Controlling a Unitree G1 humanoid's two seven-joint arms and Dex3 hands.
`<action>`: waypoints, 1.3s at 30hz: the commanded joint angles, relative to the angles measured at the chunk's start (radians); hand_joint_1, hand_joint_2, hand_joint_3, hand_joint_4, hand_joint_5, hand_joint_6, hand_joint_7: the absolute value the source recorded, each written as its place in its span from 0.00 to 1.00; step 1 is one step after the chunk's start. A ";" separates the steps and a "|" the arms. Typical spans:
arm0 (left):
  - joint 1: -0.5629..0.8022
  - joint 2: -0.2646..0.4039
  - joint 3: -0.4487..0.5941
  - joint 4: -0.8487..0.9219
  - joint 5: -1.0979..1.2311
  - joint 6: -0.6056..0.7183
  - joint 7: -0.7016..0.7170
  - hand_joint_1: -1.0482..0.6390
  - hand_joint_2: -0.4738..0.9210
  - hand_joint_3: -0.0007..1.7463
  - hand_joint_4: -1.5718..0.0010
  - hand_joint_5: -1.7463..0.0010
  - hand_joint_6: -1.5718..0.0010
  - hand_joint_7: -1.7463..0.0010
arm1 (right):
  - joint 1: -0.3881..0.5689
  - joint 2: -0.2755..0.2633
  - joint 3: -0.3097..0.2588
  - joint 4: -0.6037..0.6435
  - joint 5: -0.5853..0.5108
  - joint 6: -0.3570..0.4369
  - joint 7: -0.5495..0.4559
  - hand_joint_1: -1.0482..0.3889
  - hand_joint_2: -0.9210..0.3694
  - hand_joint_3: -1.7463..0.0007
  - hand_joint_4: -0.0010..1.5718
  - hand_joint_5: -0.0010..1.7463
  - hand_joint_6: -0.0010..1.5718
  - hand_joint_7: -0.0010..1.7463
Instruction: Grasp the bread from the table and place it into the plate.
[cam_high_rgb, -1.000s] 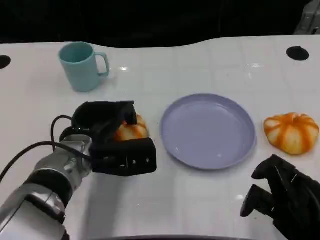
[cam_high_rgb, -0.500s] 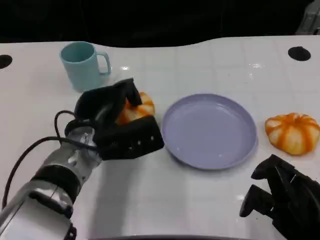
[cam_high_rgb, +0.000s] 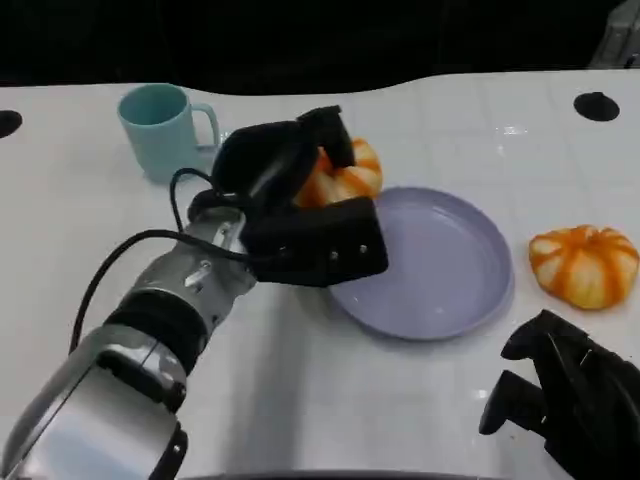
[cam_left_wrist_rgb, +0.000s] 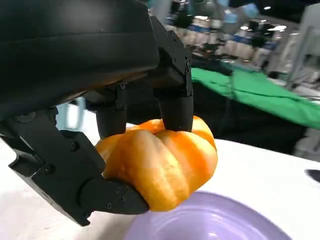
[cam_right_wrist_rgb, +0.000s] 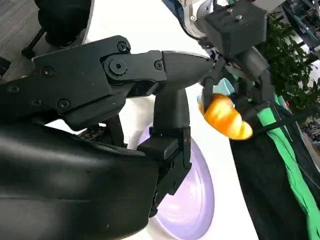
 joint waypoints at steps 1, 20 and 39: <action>-0.057 -0.029 -0.027 -0.008 0.015 -0.005 -0.046 0.50 0.74 0.54 0.40 0.00 0.58 0.03 | 0.002 -0.008 -0.007 -0.007 -0.001 -0.003 -0.005 0.38 0.00 0.82 0.42 1.00 0.31 0.94; -0.114 -0.160 -0.081 0.086 0.040 0.099 -0.138 0.51 0.82 0.34 0.44 0.00 0.51 0.22 | 0.010 -0.003 0.009 -0.028 -0.012 0.005 -0.027 0.39 0.00 0.82 0.40 1.00 0.31 0.94; -0.132 -0.206 -0.057 0.143 -0.003 0.170 -0.309 0.38 1.00 0.16 0.83 0.79 0.77 0.99 | 0.023 -0.008 0.013 -0.027 -0.015 -0.013 -0.011 0.39 0.00 0.81 0.40 1.00 0.33 0.92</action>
